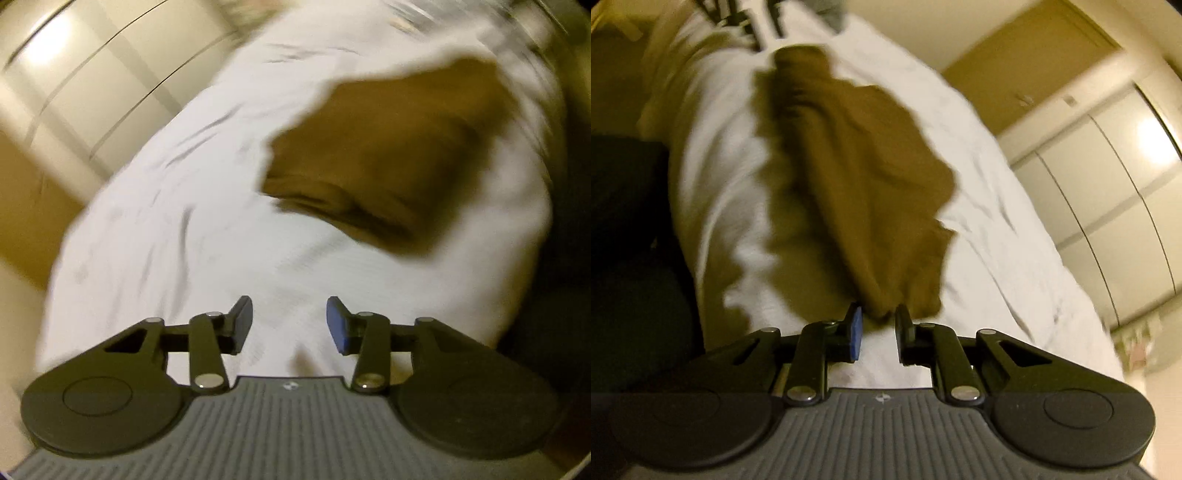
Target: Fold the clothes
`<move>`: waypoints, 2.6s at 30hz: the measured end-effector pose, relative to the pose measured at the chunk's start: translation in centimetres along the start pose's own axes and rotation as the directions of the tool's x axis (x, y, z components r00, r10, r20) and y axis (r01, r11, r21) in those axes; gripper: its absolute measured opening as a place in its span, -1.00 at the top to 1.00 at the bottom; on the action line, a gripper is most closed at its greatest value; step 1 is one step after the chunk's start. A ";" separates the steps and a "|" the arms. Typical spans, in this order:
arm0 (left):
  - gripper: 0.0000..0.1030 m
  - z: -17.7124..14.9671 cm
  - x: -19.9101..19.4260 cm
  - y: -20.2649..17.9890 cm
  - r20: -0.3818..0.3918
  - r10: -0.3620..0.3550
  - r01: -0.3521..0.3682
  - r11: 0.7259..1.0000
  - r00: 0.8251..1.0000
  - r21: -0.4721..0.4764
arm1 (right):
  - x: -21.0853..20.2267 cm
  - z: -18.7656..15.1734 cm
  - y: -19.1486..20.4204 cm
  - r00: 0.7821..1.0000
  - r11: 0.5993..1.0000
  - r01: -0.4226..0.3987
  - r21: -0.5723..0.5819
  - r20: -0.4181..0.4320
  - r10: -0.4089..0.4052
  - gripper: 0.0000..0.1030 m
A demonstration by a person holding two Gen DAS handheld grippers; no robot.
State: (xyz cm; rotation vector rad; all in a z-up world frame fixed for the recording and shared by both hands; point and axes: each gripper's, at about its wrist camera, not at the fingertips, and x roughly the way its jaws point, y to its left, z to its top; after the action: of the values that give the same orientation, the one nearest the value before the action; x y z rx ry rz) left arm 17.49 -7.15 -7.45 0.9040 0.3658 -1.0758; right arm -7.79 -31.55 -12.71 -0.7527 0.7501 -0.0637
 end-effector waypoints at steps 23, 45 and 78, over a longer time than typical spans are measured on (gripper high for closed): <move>-0.03 3.8 12.1 6.2 0.236 -0.323 0.399 0.687 0.916 -0.608 | 16.5 -2.6 -16.6 0.874 0.312 -0.408 0.858 0.270 0.403 0.96; 0.15 6.2 11.2 7.1 0.274 -0.377 0.463 0.644 0.885 -0.609 | 10.6 -6.1 -15.5 0.965 0.439 -0.242 0.865 0.167 0.203 0.67; 0.83 8.6 7.8 -0.6 0.287 -0.093 0.162 0.960 0.953 -0.228 | 11.3 -7.3 -14.7 0.962 0.374 -0.255 0.891 0.194 0.195 0.87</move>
State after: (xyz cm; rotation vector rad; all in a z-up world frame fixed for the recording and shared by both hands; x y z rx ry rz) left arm 19.17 -18.67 -7.66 0.5036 0.3232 -1.2273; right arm -1.02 -50.25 -13.61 0.4473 0.6250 -0.1891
